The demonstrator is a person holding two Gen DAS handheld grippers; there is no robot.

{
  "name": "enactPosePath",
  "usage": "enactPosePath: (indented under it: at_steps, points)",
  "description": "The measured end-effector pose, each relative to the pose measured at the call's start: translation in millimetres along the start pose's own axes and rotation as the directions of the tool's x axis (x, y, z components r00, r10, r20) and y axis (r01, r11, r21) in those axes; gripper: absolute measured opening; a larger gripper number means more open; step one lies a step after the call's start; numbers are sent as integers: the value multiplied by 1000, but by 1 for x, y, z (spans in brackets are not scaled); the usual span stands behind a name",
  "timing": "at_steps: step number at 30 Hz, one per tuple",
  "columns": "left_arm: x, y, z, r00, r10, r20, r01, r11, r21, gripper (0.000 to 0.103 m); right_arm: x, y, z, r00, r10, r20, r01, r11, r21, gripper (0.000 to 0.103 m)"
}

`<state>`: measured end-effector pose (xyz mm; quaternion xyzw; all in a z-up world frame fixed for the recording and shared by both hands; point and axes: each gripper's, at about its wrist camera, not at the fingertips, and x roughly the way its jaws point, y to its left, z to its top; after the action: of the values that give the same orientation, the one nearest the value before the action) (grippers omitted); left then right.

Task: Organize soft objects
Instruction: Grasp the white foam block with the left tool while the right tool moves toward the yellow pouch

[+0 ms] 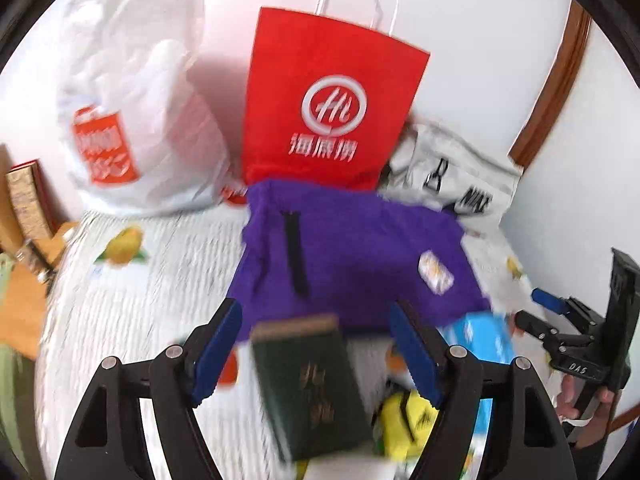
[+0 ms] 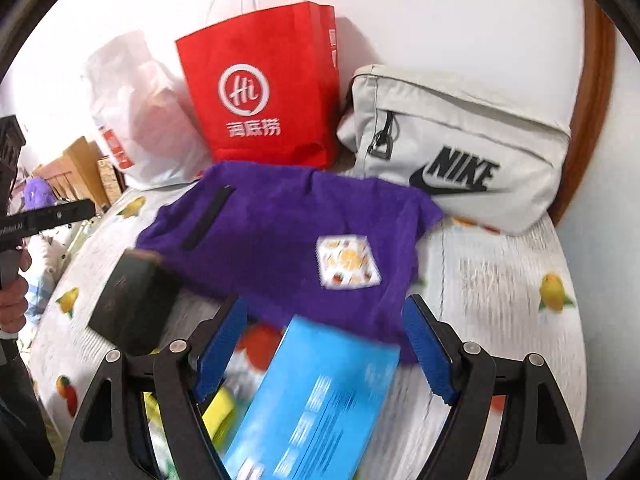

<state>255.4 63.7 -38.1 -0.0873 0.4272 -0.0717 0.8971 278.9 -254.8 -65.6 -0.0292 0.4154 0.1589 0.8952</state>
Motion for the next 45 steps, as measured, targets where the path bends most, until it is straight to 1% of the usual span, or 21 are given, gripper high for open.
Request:
enactPosePath:
  at_steps: [3, 6, 8, 10, 12, 14, 15, 16, 18, 21, 23, 26, 30, 33, 34, 35, 36, 37, 39, 41, 45]
  points:
    - [-11, 5, -31, 1000, -14, -25, 14, 1000, -19, 75, -10, 11, -26, 997, 44, -55, -44, 999, 10, 80]
    - [-12, 5, -60, 998, -27, -63, 24, 999, -41, 75, -25, 20, -56, 997, 70, -26, -69, 996, 54, 80]
    - [-16, 3, -79, 997, -36, -67, 34, 999, -29, 75, -36, 26, -74, 996, 85, -14, -83, 994, 71, 80]
    - [-19, -1, -95, 998, -24, -64, 23, 1000, -7, 75, -43, 31, -88, 998, 68, -16, -66, 995, 80, 80]
    - [-20, -5, -109, 998, -31, -63, 31, 1000, 5, 75, -47, 38, -103, 999, 20, -33, -17, 998, 61, 80]
    - [-20, -9, -119, 996, -47, -73, 48, 999, 16, 79, -50, 44, -115, 999, -23, -46, 25, 999, 42, 80]
    - [-18, -13, -123, 996, -53, -74, 55, 998, 32, 83, -51, 46, -121, 998, -27, -49, 29, 999, 38, 80]
    - [-16, -16, -126, 996, -51, -70, 55, 997, 52, 88, -52, 46, -127, 998, -26, -50, 28, 999, 40, 80]
    - [-8, -25, -130, 997, -21, -71, 29, 993, 114, 91, -57, 47, -141, 999, -12, -47, 15, 998, 65, 80]
    - [7, -32, -133, 995, 15, -100, 2, 985, 174, 91, -63, 46, -157, 999, 26, -40, -22, 994, 104, 80]
    - [13, -34, -133, 994, 22, -110, -1, 982, 188, 91, -68, 47, -164, 999, 37, -34, -33, 994, 108, 80]
    - [25, -41, -136, 990, 31, -140, 3, 971, 240, 91, -72, 49, -171, 999, 40, -26, -37, 994, 101, 80]
    - [38, -55, -139, 985, 46, -166, 10, 947, 321, 91, -70, 48, -176, 998, 57, -28, -53, 992, 114, 80]
    - [54, -61, -143, 976, 105, -190, -25, 923, 384, 91, -63, 48, -178, 997, 63, -40, -57, 991, 121, 80]
    - [57, -62, -144, 976, 111, -190, -28, 919, 392, 91, -60, 49, -179, 997, 63, -47, -57, 991, 121, 80]
    - [59, -60, -145, 977, 101, -189, -20, 922, 387, 91, -57, 49, -180, 997, 63, -52, -56, 991, 123, 80]
    - [59, -57, -144, 978, 81, -192, -5, 930, 368, 88, -55, 49, -181, 996, 63, -57, -55, 991, 125, 80]
    - [57, -54, -144, 980, 54, -193, 16, 938, 347, 80, -52, 48, -182, 996, 64, -62, -55, 990, 127, 80]
    - [52, -46, -142, 983, 16, -183, 43, 950, 311, 79, -47, 48, -184, 996, 59, -73, -50, 991, 127, 80]
    - [41, -43, -142, 989, 7, -146, 38, 953, 302, 79, -44, 48, -184, 996, 49, -73, -39, 991, 130, 80]
    - [23, -35, -140, 994, -6, -108, 34, 965, 260, 79, -39, 45, -181, 997, 39, -60, -30, 988, 151, 80]
